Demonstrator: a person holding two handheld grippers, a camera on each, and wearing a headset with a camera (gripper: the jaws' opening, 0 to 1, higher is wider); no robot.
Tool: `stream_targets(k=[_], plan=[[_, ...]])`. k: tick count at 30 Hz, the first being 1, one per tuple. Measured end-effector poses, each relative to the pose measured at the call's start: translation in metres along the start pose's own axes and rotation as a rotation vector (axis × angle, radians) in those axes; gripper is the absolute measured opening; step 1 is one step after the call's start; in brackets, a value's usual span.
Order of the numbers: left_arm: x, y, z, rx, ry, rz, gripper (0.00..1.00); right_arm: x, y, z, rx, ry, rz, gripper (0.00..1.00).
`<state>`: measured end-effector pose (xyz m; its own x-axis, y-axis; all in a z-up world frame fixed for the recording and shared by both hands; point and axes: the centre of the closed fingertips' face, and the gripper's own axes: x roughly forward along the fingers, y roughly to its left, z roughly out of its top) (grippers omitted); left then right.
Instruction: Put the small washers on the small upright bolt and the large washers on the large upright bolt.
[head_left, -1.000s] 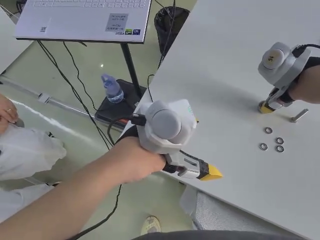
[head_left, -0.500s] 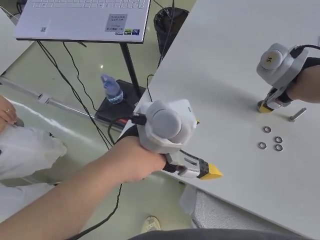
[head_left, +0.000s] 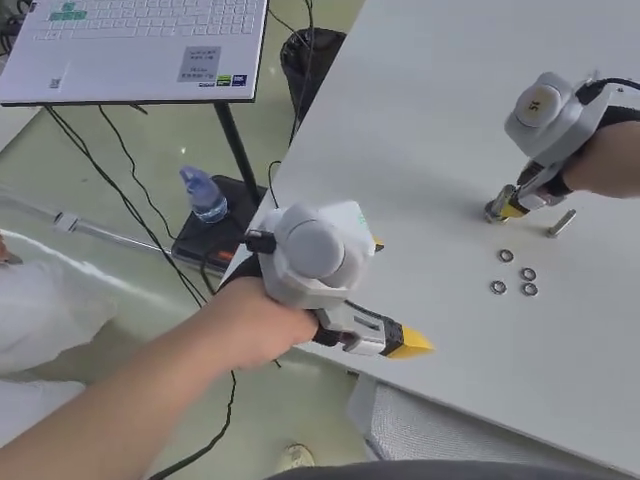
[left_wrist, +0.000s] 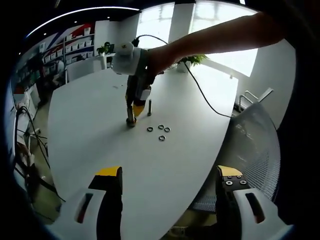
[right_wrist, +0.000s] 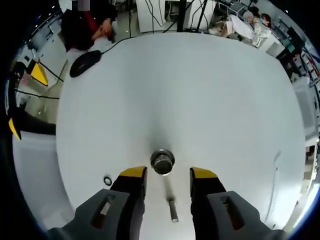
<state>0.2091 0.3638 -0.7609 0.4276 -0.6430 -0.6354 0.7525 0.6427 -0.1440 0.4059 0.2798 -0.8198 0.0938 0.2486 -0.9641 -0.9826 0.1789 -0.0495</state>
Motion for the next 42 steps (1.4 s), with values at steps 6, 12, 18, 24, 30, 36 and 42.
stream_targets(k=[6, 12, 18, 24, 30, 36, 42], plan=[[0.009, -0.005, 0.013, 0.026, -0.010, -0.017, 0.75, -0.031, 0.008, -0.024, 0.060, -0.050, -0.012, 0.36], [0.015, -0.009, 0.024, 0.043, -0.018, -0.025, 0.75, -0.032, 0.019, -0.056, 0.102, -0.048, 0.002, 0.36], [0.015, -0.007, 0.025, 0.044, -0.009, -0.021, 0.76, -0.034, 0.023, -0.073, 0.138, -0.049, 0.013, 0.36], [0.010, -0.003, 0.020, 0.040, 0.003, -0.011, 0.75, -0.032, 0.034, -0.071, 0.160, -0.070, 0.014, 0.35], [0.009, -0.001, 0.016, 0.032, 0.006, -0.008, 0.75, -0.030, 0.047, -0.063, 0.165, -0.088, 0.015, 0.33], [0.011, 0.000, 0.014, 0.036, 0.007, -0.007, 0.75, -0.017, 0.056, -0.063, 0.208, -0.093, 0.029, 0.29], [0.015, -0.003, 0.012, 0.036, 0.006, -0.019, 0.75, 0.002, 0.065, -0.069, 0.222, -0.079, 0.019, 0.29]])
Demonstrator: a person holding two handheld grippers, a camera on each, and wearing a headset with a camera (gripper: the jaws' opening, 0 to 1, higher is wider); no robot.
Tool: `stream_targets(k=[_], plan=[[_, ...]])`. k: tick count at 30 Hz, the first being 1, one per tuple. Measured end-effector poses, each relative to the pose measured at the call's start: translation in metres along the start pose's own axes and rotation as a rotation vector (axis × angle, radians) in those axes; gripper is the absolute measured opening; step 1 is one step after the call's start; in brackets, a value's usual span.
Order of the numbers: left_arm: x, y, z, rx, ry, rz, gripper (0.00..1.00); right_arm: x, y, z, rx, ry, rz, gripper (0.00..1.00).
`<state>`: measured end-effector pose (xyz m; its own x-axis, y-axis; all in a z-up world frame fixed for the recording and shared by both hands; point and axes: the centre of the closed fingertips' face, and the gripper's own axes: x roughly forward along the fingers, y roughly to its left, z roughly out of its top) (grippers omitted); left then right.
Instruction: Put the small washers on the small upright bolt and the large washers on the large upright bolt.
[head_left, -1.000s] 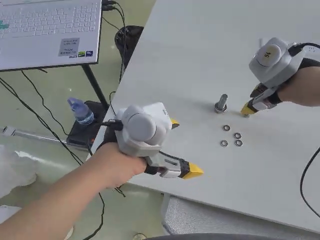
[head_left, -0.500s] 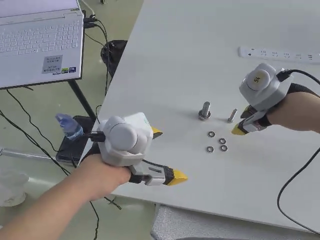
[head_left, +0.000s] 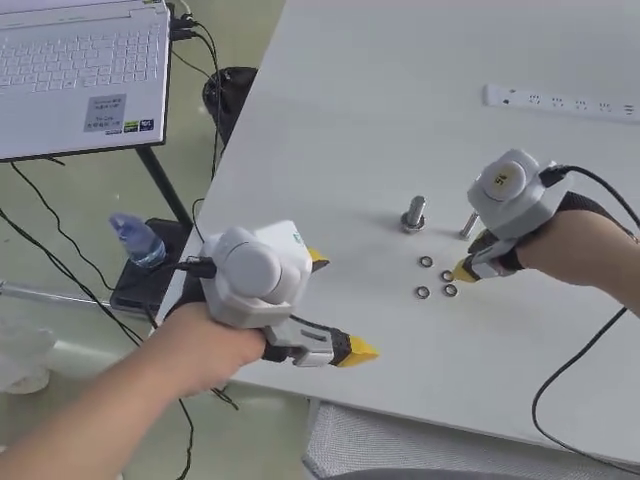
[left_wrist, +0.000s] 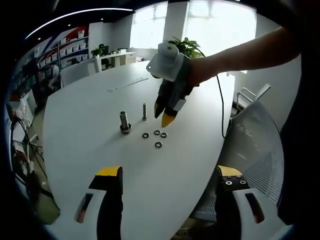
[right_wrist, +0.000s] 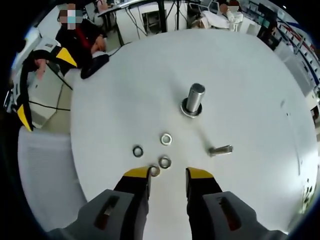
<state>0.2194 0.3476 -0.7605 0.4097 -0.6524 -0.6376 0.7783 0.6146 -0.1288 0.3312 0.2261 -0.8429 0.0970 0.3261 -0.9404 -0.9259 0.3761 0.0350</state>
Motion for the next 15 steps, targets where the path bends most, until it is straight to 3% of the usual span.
stream_targets(k=[7, 15], plan=[[0.002, 0.001, 0.000, 0.002, 0.005, -0.011, 0.75, 0.007, -0.002, 0.002, 0.078, -0.049, -0.021, 0.28], [0.003, 0.003, 0.001, 0.005, 0.005, -0.016, 0.75, 0.017, -0.004, 0.002, 0.078, -0.058, -0.051, 0.27]])
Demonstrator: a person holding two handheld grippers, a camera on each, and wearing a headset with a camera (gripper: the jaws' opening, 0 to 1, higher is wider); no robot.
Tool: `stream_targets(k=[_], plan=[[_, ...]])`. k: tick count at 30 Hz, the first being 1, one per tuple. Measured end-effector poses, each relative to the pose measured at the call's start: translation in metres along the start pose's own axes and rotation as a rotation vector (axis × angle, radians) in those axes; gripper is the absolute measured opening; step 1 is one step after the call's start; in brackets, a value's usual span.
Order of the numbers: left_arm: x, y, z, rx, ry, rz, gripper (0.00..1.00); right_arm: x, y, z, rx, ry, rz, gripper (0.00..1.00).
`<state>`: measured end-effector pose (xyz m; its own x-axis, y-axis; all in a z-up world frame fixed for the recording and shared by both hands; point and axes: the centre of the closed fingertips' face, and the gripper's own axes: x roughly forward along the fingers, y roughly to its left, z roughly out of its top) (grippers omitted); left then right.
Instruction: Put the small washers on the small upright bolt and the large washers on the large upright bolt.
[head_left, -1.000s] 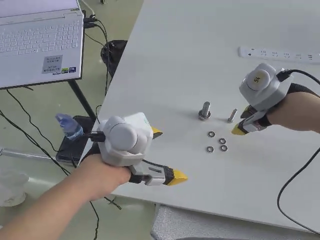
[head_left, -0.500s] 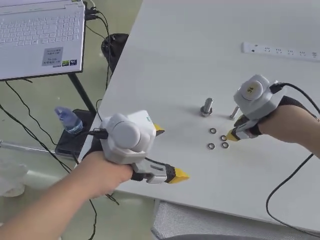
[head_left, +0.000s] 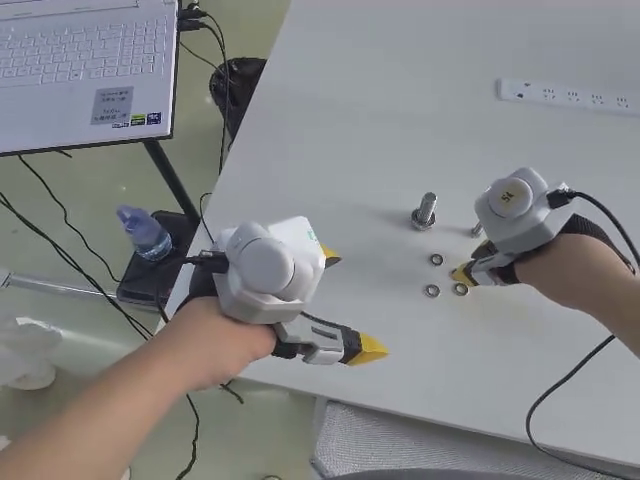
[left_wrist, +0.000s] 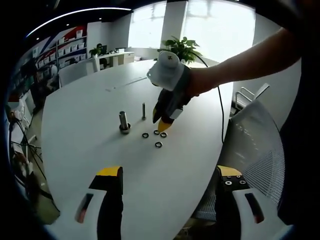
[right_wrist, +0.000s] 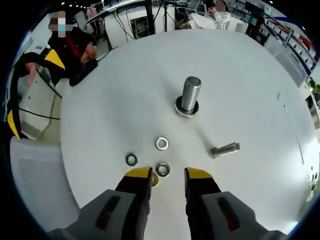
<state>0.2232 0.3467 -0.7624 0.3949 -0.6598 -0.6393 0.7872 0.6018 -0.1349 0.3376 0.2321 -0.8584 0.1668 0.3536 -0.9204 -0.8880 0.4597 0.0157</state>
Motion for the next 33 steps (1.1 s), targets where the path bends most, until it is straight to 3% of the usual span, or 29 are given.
stream_targets(k=[23, 33], plan=[[0.0016, -0.0061, 0.0003, 0.005, 0.000, -0.012, 0.74, 0.0065, 0.0051, -0.0047, 0.000, -0.039, -0.053, 0.21], [0.0010, -0.0060, 0.0000, 0.001, -0.004, -0.008, 0.73, 0.0068, 0.0042, -0.0053, 0.006, -0.003, -0.053, 0.14]])
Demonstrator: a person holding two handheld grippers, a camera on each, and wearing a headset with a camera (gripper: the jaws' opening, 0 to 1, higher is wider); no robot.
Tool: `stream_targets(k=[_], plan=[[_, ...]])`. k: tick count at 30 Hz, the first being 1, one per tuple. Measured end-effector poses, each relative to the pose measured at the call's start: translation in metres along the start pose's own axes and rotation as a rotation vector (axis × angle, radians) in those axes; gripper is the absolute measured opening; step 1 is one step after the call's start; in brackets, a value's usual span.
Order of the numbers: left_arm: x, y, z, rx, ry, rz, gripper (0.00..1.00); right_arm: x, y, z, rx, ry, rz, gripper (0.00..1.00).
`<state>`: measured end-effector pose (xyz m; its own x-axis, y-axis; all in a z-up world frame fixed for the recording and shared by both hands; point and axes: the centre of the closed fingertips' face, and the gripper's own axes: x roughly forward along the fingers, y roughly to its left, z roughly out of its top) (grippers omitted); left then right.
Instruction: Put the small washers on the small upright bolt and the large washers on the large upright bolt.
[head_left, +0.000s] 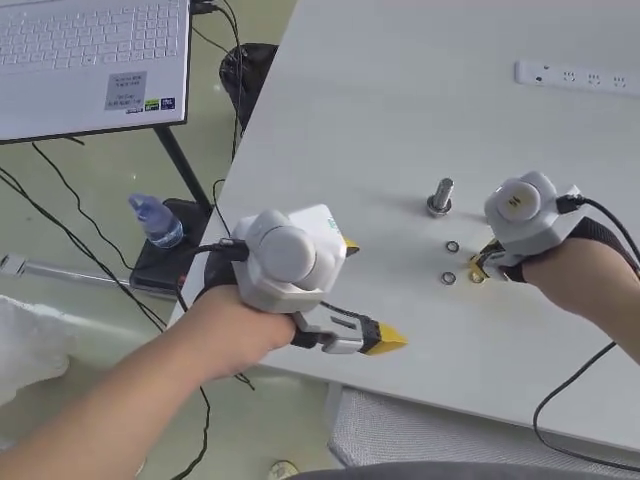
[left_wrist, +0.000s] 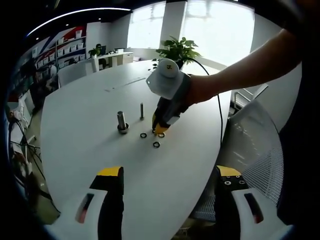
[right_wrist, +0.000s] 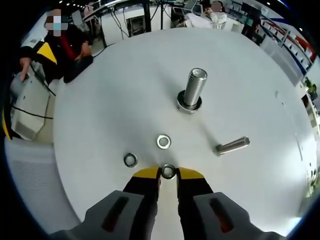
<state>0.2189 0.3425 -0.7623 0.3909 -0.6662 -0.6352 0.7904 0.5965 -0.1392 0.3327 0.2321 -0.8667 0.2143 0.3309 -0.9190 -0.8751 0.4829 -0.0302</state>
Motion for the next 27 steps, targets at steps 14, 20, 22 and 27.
stream_targets(k=[14, 20, 22, 27], plan=[[-0.0024, -0.0014, -0.0023, -0.011, -0.005, 0.008, 0.72, -0.0007, 0.0005, -0.0015, -0.001, -0.018, 0.017, 0.14], [-0.0040, -0.0003, -0.0030, -0.011, -0.005, 0.011, 0.72, -0.0009, 0.0022, -0.0019, -0.021, 0.005, 0.032, 0.16], [-0.0042, 0.0002, -0.0032, -0.010, -0.005, 0.012, 0.72, -0.0016, 0.0038, -0.0031, -0.035, 0.029, 0.031, 0.17], [-0.0043, 0.0009, -0.0027, -0.012, -0.010, 0.013, 0.71, -0.0018, 0.0036, -0.0039, -0.045, 0.067, 0.030, 0.17]])
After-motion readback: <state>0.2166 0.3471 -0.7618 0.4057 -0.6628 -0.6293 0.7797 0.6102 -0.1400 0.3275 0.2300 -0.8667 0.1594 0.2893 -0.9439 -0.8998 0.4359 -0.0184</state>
